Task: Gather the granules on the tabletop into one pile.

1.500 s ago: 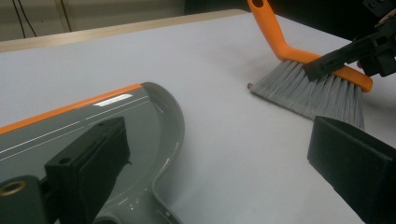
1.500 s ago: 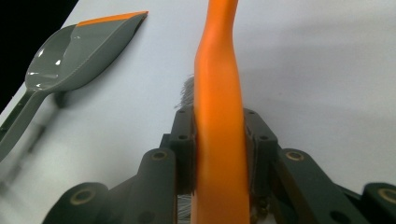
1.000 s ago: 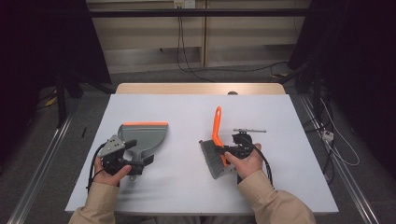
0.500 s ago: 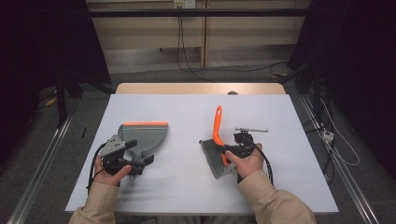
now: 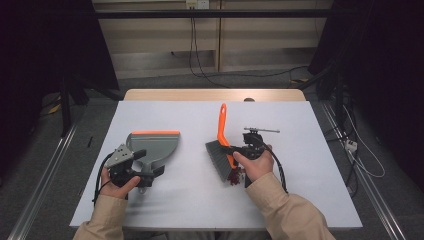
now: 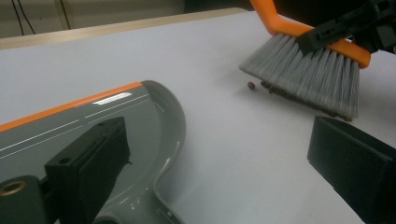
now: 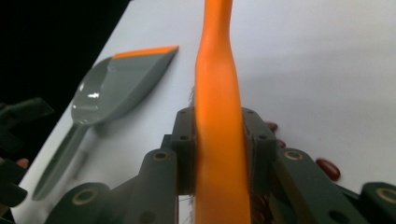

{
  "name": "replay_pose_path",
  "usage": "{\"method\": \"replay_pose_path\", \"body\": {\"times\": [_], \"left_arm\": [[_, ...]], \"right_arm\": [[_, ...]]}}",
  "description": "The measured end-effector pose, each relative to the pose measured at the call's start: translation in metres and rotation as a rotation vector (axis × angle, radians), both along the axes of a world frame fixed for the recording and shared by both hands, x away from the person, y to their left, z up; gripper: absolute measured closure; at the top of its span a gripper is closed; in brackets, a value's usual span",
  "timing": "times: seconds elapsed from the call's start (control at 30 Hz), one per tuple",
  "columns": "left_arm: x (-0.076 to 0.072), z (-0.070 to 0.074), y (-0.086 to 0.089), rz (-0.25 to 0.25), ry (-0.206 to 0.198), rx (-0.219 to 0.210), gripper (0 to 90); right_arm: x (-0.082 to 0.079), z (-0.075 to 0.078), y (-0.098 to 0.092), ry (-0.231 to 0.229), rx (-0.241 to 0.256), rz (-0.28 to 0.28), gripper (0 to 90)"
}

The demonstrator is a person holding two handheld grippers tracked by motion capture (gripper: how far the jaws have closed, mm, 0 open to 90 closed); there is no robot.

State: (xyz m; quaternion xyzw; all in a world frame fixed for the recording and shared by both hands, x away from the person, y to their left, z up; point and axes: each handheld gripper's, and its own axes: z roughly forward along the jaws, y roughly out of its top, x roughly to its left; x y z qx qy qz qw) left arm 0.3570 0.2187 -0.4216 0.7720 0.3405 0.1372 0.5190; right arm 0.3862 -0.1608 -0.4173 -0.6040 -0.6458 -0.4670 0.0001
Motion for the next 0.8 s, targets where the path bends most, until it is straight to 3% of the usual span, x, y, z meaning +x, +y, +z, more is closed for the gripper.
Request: {"method": "replay_pose_path", "body": {"times": [0.17, 0.33, 0.5, 0.8], "left_arm": [[0.0, 0.0, 0.001, 0.004, 0.0, -0.006, 5.2], [0.001, 0.0, 0.0, 0.0, 0.001, -0.002, 5.2], [0.001, 0.0, 0.0, 0.001, 0.004, -0.001, 5.2], [0.001, -0.001, 0.0, 0.0, 0.006, -0.001, 5.2]], "right_arm": [[0.009, 0.014, -0.008, -0.043, -0.02, -0.001, 70.8], [0.018, 0.022, -0.021, -0.119, -0.061, 0.027, 70.8], [0.026, 0.026, -0.029, -0.199, -0.172, 0.076, 70.8], [0.039, 0.022, -0.035, -0.269, -0.26, 0.14, 70.9]]}}
